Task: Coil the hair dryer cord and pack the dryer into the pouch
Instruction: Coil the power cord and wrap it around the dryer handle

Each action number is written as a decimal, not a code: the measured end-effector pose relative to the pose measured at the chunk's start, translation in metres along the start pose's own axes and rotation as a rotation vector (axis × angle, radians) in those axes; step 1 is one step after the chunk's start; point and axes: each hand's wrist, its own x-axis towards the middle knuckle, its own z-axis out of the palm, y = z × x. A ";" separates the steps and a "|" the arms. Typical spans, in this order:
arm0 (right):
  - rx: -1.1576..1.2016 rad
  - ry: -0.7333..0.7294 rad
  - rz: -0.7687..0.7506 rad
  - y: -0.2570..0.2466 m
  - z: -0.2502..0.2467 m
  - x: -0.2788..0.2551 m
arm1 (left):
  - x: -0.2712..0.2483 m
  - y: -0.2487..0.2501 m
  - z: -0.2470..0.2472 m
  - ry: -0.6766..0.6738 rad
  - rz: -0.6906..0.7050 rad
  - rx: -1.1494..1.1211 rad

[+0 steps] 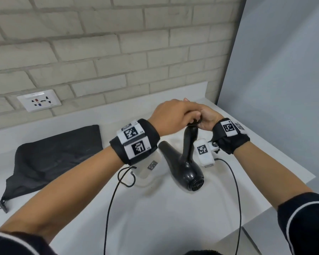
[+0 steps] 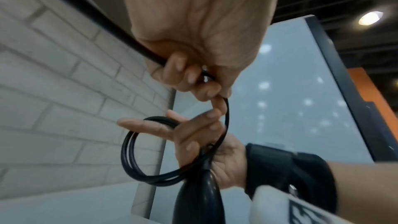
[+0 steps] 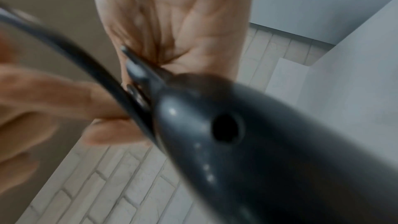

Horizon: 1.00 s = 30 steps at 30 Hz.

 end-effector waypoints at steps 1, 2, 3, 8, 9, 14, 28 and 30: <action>-0.011 0.004 -0.017 0.000 0.001 -0.001 | 0.005 -0.005 -0.001 0.031 -0.040 -0.084; -0.014 0.002 -0.029 0.000 0.002 -0.002 | 0.009 -0.011 0.000 0.073 -0.078 -0.155; -0.006 -0.007 -0.026 -0.001 0.002 -0.002 | 0.014 -0.017 0.001 0.117 -0.112 -0.205; 0.101 -0.158 0.047 -0.004 0.001 -0.002 | 0.026 -0.049 0.017 0.253 -0.207 -0.312; 0.095 -0.170 0.047 -0.004 0.000 -0.002 | 0.025 -0.054 0.021 0.251 -0.210 -0.320; 0.069 -0.212 0.103 -0.006 -0.002 0.001 | 0.018 -0.067 0.025 0.031 -0.203 -0.399; 0.067 -0.165 0.085 -0.003 -0.004 0.004 | 0.012 -0.059 0.065 0.415 -0.226 -0.469; 0.089 -0.161 0.093 -0.003 -0.003 0.004 | 0.012 -0.057 0.069 0.446 -0.238 -0.502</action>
